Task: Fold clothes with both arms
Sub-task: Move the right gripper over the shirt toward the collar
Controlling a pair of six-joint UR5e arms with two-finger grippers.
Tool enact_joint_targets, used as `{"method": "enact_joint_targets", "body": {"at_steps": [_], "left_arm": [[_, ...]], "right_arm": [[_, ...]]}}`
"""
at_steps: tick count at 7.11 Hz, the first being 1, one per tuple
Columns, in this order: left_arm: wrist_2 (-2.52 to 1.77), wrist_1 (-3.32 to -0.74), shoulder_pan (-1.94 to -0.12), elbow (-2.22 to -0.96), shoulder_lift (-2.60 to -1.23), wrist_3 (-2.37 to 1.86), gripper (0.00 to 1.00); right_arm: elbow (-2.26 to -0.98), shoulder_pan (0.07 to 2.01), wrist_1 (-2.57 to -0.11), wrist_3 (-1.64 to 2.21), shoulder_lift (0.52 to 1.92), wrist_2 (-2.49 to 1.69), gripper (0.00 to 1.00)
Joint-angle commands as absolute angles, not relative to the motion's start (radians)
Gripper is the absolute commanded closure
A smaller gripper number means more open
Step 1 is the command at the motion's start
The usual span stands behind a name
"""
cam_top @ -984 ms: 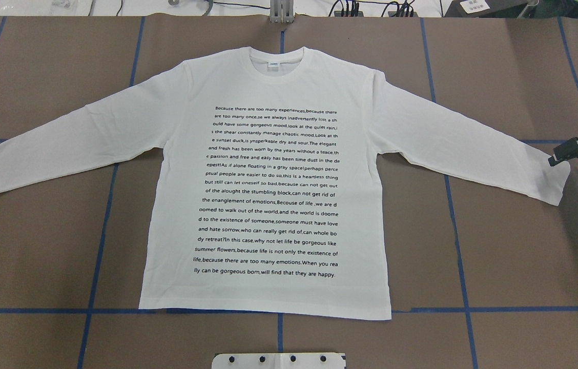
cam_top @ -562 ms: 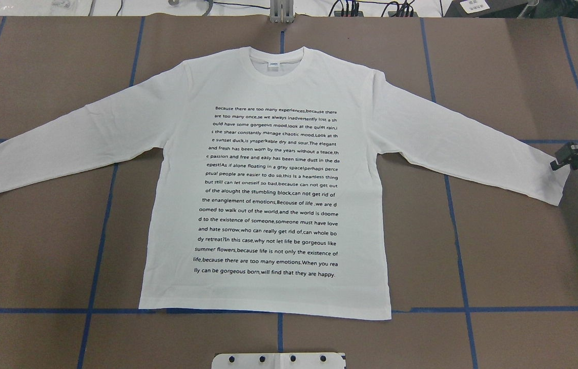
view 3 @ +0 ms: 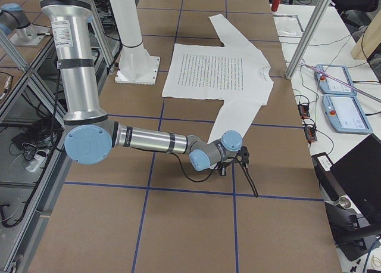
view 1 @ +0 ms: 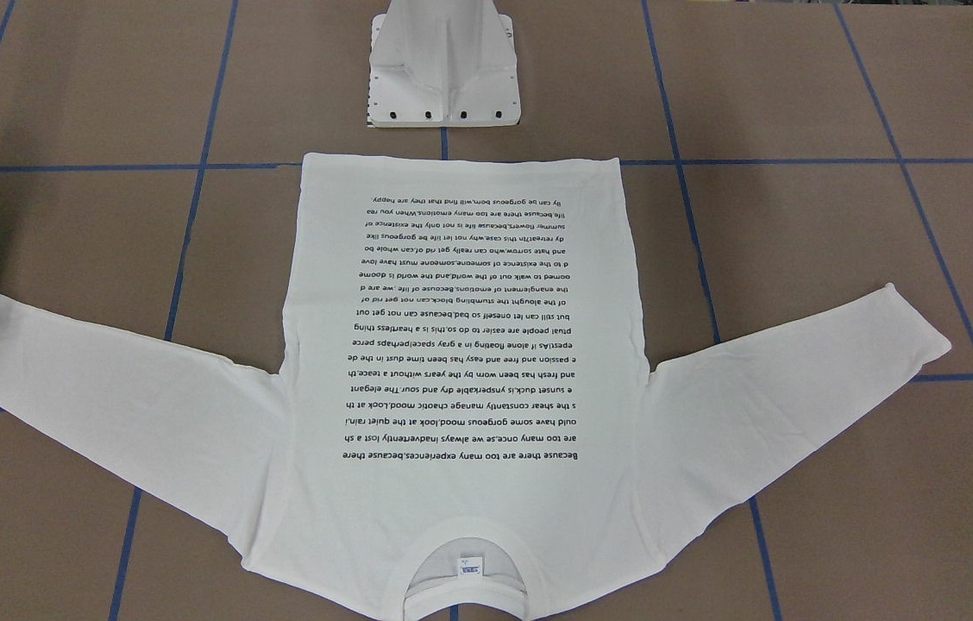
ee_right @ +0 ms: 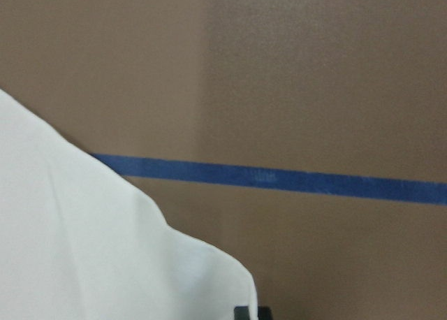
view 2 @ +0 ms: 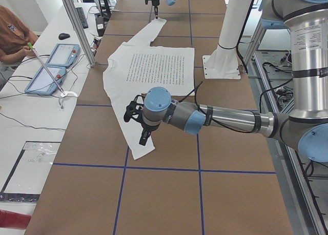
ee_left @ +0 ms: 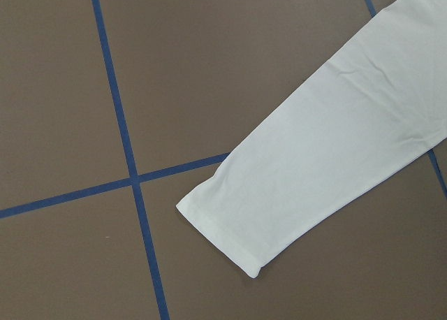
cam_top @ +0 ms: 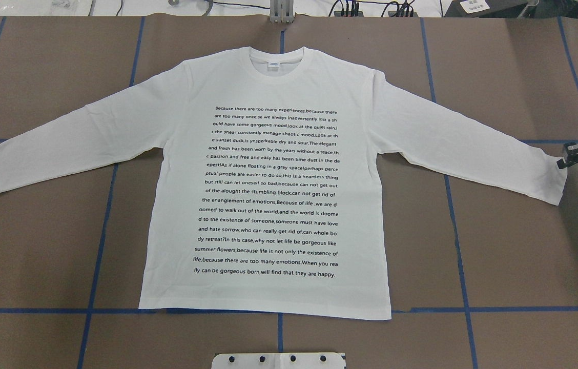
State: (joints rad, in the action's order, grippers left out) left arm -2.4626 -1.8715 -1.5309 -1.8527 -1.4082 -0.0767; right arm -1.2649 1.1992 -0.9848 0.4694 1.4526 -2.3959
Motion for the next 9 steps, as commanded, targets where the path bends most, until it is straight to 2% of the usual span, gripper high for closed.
{"method": "enact_joint_targets", "body": {"at_steps": [1,3,4,7,9], "left_arm": [[-2.465,-1.871,-1.531,-1.855,-1.408,-0.077,0.00],[-2.465,-1.873,-1.531,-1.855,-1.408,-0.077,0.00],[-2.465,-1.873,-1.531,-1.855,-1.408,-0.077,0.00],[-2.464,-1.881,-1.531,-1.852,-1.410,-0.074,0.00],[-2.462,-1.894,-1.531,-1.842,-1.408,-0.074,0.00]], "right_arm": [[-1.393,1.213,-0.994,0.605,1.456,-2.456,1.00],[-1.564,1.146,-0.992,0.937,1.428,-2.453,1.00],[-1.594,1.103,-0.992,1.098,1.370,-2.441,1.00],[-1.572,0.858,-1.052,1.588,1.017,-2.143,1.00],[-1.490,0.780,-1.192,1.716,0.770,-2.022,1.00]]}}
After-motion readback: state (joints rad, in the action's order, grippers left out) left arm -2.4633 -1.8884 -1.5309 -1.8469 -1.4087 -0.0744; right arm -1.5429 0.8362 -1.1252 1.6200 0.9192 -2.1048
